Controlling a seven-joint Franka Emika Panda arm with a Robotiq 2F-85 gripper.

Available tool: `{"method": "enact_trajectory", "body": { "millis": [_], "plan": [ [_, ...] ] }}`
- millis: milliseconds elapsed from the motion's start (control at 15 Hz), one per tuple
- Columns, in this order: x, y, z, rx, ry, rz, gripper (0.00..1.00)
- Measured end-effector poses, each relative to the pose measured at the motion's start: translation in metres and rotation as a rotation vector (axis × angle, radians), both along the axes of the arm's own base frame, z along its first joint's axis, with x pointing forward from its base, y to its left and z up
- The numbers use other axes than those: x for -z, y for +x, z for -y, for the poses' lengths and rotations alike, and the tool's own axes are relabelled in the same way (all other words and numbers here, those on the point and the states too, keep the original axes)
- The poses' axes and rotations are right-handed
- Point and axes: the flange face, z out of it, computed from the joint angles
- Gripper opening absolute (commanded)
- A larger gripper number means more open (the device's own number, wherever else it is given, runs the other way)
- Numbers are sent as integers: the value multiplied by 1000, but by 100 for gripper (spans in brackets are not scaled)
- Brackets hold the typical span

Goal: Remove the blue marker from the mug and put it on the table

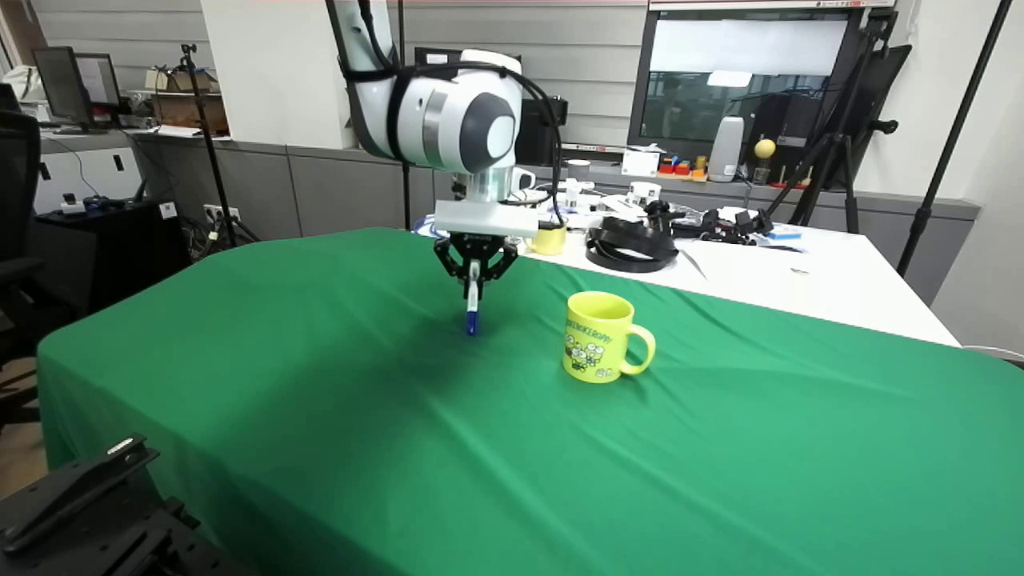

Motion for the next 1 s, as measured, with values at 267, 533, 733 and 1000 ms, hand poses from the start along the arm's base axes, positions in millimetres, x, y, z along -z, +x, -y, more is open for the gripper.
{"method": "enact_trajectory", "body": {
  "millis": [267,533,733,1000],
  "plan": [
    [16,-6,0,-3,-13,44,5],
    [25,-12,-2,-6,-25,59,5],
    [26,-12,-1,-4,-31,63,45],
    [21,-9,4,4,-41,70,72]
  ]
}}
